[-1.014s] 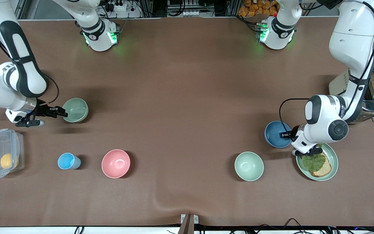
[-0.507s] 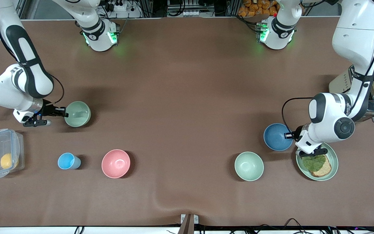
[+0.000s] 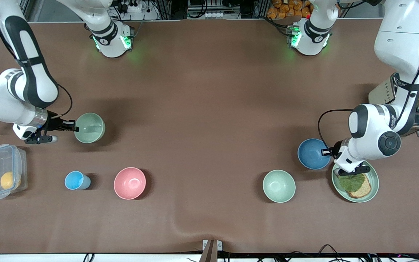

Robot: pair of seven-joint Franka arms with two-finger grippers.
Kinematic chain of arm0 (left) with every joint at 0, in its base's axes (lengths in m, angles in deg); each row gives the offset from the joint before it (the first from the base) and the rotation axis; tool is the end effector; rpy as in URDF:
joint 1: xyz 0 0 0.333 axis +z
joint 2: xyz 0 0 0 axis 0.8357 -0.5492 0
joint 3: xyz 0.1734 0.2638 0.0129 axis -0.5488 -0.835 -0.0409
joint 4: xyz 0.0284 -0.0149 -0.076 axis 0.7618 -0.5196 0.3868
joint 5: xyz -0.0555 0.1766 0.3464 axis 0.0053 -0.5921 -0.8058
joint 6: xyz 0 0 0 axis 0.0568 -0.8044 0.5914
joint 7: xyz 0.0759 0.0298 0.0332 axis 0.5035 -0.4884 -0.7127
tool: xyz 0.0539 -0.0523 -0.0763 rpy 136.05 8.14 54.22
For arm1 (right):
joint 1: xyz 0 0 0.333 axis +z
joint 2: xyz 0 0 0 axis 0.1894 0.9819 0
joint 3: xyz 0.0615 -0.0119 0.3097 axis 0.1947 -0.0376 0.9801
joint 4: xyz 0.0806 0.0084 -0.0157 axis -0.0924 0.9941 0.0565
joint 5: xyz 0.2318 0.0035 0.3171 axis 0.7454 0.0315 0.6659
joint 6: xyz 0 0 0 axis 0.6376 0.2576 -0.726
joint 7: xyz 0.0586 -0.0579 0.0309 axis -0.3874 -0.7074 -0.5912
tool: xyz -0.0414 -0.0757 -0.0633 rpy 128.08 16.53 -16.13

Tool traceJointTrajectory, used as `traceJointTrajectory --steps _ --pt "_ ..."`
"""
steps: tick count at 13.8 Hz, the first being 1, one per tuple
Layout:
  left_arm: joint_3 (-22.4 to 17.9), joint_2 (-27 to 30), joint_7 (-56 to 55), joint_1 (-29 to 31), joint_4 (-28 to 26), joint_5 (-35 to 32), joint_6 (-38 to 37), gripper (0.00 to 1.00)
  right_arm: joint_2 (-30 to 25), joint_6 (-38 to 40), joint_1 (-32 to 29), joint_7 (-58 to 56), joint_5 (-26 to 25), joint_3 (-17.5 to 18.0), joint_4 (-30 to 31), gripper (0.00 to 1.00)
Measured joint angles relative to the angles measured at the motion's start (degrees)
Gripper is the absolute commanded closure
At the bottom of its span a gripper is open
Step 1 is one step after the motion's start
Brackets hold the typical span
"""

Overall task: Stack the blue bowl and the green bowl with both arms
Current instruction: 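Grasp the green bowl with the right gripper while the left gripper grasps the blue bowl, then carry the green bowl with the right gripper while the left gripper carries the blue bowl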

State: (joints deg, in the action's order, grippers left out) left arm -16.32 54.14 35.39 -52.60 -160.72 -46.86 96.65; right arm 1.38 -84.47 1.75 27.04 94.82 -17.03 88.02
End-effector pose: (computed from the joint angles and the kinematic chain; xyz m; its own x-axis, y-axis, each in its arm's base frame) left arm 0.6396 -0.0215 0.2150 0.9797 0.1155 -0.1638 0.1222 -0.9920 0.0315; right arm 0.5342 -0.0845 0.2743 0.9953 0.0129 -0.0959 -0.0067 -0.9795 -0.2013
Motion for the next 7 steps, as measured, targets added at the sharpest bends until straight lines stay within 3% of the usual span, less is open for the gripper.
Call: traceJointTrajectory --steps 4,7 --pt "0.0 1.1 0.0 0.6 0.4 0.0 0.0 1.0 -2.0 0.7 5.6 10.7 0.2 0.3 -0.1 1.0" --pt "0.1 7.6 0.0 2.6 1.1 1.6 -4.9 1.0 -3.2 0.7 12.0 21.7 0.4 0.4 -0.2 1.0"
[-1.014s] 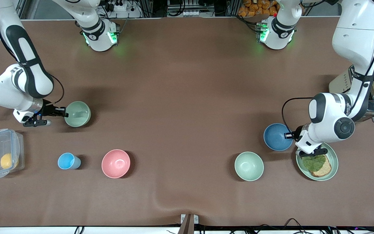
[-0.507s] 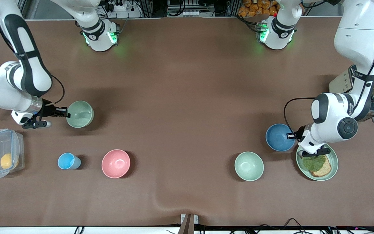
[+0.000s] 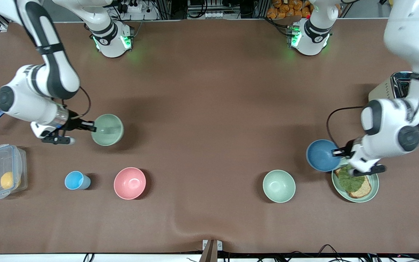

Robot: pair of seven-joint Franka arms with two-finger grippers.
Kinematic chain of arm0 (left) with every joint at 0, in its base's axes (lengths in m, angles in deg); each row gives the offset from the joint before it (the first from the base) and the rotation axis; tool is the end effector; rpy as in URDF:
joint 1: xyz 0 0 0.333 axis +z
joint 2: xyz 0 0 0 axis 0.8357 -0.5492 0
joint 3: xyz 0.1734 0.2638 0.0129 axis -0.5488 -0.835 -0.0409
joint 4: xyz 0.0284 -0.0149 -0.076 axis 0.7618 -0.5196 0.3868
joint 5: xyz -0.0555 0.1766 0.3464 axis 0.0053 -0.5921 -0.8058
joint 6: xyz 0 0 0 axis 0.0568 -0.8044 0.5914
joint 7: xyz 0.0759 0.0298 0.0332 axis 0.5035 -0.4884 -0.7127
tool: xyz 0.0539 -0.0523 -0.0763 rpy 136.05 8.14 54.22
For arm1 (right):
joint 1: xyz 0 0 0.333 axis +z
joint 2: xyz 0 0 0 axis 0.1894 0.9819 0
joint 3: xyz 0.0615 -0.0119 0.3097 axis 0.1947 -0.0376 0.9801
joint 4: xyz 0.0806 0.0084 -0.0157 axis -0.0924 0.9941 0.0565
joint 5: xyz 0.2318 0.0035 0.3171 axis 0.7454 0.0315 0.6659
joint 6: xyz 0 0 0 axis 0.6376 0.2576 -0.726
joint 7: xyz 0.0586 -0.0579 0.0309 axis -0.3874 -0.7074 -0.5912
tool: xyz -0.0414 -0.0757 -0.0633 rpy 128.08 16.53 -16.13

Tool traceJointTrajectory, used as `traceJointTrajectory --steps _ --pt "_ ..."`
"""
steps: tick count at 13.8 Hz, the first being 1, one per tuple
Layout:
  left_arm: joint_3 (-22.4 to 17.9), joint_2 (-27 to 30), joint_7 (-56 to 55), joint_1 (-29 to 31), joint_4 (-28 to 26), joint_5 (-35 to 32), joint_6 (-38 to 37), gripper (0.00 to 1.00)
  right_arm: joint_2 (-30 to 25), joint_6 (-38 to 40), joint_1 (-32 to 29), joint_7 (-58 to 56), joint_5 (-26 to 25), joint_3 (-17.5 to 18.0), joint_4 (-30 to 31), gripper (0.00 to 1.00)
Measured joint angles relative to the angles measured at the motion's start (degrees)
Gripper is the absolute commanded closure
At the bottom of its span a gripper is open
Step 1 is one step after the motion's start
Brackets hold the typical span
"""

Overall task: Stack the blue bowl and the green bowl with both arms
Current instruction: 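Carry the green bowl with the right gripper while the left gripper carries the blue bowl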

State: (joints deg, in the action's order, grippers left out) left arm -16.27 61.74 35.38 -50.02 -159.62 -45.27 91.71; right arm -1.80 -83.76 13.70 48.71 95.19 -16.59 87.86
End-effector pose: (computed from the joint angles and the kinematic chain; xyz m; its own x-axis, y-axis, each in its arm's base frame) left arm 0.6456 0.0068 0.3016 0.9798 0.1718 -0.1023 0.1776 -0.9829 0.0498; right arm 0.5419 0.0327 0.3046 0.9821 -0.1448 -0.1201 -0.1640 -0.9718 -0.1695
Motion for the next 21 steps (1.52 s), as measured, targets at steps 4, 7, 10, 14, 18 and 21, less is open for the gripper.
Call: traceJointTrajectory --steps 4,7,10,14,18,21 --pt "3.0 8.6 -3.7 -0.1 -0.4 3.9 -8.0 1.0 -0.7 -0.6 9.1 14.7 0.1 0.1 -0.9 1.0" --pt "8.6 9.8 -11.8 -0.4 -1.8 3.9 -8.5 1.0 -0.7 -0.9 15.1 24.2 0.1 0.1 -2.5 1.0" --pt "12.6 9.9 -16.5 -0.7 -2.8 3.9 -8.4 1.0 -0.5 -3.7 20.1 32.1 0.1 0.1 -2.7 1.0" --pt "17.1 9.8 -20.3 -0.7 -3.0 4.0 -8.3 1.0 1.5 -10.0 27.6 42.7 0.1 0.1 -2.6 1.0" --pt "18.6 9.1 -20.5 -1.7 -3.4 5.1 -7.9 1.0 5.6 -16.0 34.2 51.5 0.1 0.1 -2.5 1.0" --pt "18.6 7.6 -20.5 -1.8 -3.8 5.1 -6.4 1.0 7.3 -17.4 38.1 56.8 0.1 0.0 -2.7 1.0"
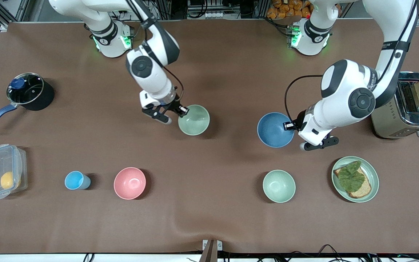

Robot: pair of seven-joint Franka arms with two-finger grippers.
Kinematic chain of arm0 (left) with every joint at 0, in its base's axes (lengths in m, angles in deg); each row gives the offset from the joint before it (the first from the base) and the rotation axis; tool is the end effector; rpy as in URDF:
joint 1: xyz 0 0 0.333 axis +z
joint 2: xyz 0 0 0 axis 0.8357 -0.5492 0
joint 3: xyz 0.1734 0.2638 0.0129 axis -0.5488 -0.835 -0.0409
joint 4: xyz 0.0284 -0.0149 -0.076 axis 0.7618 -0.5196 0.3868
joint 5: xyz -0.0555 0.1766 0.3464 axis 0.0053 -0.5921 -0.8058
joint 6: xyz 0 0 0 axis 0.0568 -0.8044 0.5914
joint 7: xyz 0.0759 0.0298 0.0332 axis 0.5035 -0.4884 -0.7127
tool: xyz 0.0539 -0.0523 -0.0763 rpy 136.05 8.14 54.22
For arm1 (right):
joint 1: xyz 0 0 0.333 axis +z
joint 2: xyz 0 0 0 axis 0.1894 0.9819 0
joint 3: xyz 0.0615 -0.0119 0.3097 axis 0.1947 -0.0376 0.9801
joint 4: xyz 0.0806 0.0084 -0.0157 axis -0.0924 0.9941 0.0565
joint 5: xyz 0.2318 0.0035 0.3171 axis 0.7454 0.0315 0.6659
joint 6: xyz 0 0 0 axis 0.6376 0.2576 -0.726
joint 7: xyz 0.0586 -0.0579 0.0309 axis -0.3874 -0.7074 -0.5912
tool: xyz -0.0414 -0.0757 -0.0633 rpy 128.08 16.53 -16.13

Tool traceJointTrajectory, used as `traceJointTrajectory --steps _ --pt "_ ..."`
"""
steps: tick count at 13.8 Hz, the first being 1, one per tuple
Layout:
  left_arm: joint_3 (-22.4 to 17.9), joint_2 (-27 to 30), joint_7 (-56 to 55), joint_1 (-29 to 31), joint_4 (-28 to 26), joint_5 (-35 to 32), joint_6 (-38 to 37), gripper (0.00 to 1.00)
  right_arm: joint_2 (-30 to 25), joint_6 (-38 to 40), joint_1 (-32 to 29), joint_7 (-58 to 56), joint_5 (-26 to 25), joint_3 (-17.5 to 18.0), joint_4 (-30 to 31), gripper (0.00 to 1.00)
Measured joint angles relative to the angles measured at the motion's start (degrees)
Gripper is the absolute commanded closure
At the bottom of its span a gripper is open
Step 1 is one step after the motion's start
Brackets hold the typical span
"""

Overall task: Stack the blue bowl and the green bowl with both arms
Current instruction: 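Carry the green bowl with the right gripper while the left gripper carries the blue bowl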

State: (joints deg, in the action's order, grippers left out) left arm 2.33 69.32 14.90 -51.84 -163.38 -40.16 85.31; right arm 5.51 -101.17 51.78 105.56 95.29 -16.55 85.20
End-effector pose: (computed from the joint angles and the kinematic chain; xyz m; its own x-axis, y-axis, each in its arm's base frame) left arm 0.5809 -0.2037 0.3648 0.9562 0.2001 -0.2135 0.2321 -0.9630 0.1370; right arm 0.4440 0.3793 0.2779 0.8697 -0.4865 -0.0835 -0.4935 -0.8524 -0.1731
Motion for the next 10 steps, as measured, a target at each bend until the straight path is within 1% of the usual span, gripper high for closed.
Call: traceJointTrajectory --steps 4,7,10 --pt "0.0 -0.9 0.0 0.0 0.0 0.0 0.5 1.0 2.0 -1.3 4.1 4.9 0.0 -0.1 0.0 1.0" --pt "0.0 -1.0 0.0 0.0 0.0 0.0 0.5 1.0 5.0 -4.7 4.9 5.4 0.0 -0.1 0.0 1.0" --pt "0.0 -1.3 0.0 0.0 0.0 0.0 0.5 1.0 6.1 -5.8 5.0 5.9 0.0 -0.2 0.0 1.0"
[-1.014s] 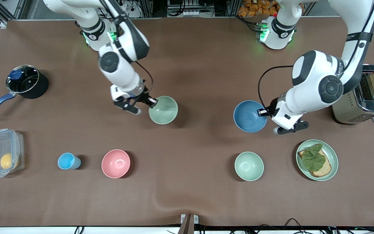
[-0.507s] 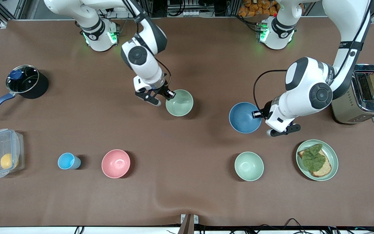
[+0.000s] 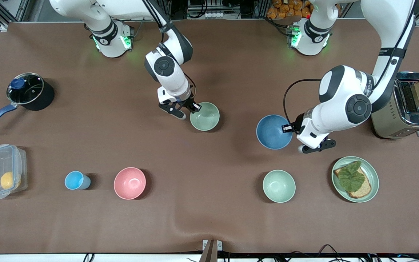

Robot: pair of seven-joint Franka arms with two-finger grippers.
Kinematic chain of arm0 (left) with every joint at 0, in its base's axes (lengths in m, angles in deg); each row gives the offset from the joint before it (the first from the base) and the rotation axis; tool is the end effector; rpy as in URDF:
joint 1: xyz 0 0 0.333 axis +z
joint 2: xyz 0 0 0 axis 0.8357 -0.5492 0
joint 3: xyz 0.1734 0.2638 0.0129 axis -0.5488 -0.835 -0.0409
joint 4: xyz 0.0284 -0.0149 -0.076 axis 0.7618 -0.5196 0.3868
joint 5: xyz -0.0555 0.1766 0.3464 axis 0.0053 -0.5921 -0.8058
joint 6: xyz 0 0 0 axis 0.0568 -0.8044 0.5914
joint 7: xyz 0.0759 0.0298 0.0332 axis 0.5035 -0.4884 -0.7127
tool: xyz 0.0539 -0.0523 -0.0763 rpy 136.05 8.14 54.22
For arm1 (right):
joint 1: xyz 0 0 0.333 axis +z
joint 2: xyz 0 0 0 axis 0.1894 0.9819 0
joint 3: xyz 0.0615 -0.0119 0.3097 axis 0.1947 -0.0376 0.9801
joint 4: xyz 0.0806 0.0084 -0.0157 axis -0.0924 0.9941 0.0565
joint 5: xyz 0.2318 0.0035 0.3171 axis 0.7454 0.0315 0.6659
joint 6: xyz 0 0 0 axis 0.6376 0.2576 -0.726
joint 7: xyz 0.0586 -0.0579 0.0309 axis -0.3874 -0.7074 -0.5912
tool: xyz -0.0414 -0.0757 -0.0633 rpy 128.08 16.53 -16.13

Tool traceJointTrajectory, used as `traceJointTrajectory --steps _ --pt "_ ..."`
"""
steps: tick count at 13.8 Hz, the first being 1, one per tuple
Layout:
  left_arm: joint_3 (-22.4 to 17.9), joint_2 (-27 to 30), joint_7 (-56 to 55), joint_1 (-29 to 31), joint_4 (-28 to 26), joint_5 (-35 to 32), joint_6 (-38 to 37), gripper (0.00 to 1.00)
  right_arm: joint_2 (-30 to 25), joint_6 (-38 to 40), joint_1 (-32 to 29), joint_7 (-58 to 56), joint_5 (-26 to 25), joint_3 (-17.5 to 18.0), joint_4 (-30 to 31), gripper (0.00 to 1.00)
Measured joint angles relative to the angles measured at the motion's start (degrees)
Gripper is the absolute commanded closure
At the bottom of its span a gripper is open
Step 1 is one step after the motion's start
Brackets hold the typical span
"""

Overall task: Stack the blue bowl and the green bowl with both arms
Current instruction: 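Carry the green bowl with the right gripper while the left gripper carries the blue bowl, then lower the blue bowl into the green bowl with the left gripper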

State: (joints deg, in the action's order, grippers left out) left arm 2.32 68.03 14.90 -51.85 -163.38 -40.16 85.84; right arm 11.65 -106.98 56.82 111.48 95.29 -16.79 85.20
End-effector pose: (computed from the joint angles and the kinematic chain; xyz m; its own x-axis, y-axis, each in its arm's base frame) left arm 0.5825 -0.2038 0.3528 0.9528 0.2011 -0.2275 0.2360 -0.9619 0.1379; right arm 0.4136 0.4132 0.2251 0.8524 -0.5164 -0.0822 -0.5229 -0.8390 -0.1504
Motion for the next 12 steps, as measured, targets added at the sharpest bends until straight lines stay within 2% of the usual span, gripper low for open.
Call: traceJointTrajectory --steps 2,3,5,6,8,12 --pt "0.0 -0.1 0.0 -0.1 0.0 0.0 0.0 1.0 0.0 -0.1 0.6 0.7 0.0 0.0 0.0 0.97" --pt "0.0 -0.1 0.0 -0.2 0.0 0.0 0.0 1.0 0.0 -0.2 0.8 1.2 0.0 0.0 0.0 0.89" --pt "0.0 -0.1 0.0 -0.4 0.0 0.0 0.2 1.0 0.2 -0.7 1.0 1.9 0.0 0.0 0.0 0.2" --pt "0.0 -0.2 0.0 -0.5 0.0 0.0 0.4 1.0 0.3 -1.1 1.0 2.0 0.0 0.0 0.0 0.16" --pt "0.1 -0.3 0.0 -0.9 0.0 0.0 0.7 1.0 0.4 -1.5 1.0 3.0 0.0 -0.2 -0.1 0.0" --pt "0.1 -0.4 -0.9 -1.8 0.0 0.0 0.8 1.0 0.3 -1.5 0.8 5.4 0.0 -0.9 -1.5 0.0"
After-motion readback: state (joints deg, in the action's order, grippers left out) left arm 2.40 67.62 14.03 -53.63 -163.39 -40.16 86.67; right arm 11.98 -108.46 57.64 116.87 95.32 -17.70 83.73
